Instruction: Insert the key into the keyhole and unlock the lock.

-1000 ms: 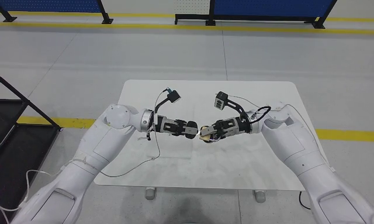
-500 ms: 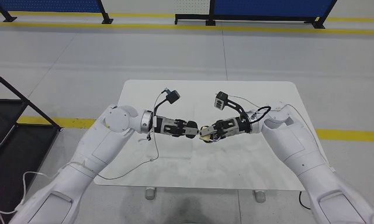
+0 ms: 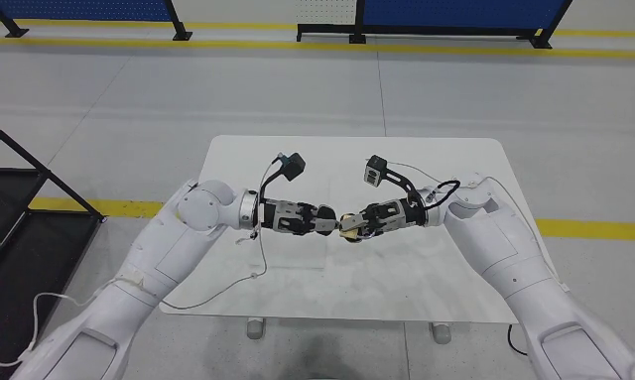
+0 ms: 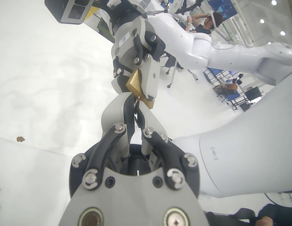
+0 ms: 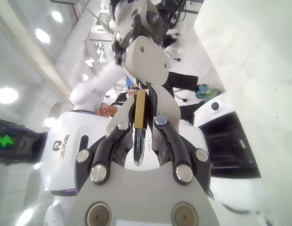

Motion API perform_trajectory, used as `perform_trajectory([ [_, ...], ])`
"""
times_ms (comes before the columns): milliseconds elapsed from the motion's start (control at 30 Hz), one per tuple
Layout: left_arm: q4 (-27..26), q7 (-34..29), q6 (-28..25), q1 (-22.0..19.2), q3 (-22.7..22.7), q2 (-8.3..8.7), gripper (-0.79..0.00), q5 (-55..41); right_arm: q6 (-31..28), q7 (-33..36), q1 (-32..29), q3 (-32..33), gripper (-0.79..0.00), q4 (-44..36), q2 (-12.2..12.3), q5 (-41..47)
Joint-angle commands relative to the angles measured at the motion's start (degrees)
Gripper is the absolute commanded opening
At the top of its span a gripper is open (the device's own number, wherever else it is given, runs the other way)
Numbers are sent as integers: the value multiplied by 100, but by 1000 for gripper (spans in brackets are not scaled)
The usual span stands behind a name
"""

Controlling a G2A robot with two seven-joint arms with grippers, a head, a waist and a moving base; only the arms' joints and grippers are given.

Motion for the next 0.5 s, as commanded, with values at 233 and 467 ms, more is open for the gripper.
perform_trajectory([
  [233,-76,354,-352,73,-27,68,-785,390,0,0,0,0,-785,0,0,0],
  [467,-193,581,-508,183,-108,98,-785,642,0,0,0,0,-785,0,0,0],
])
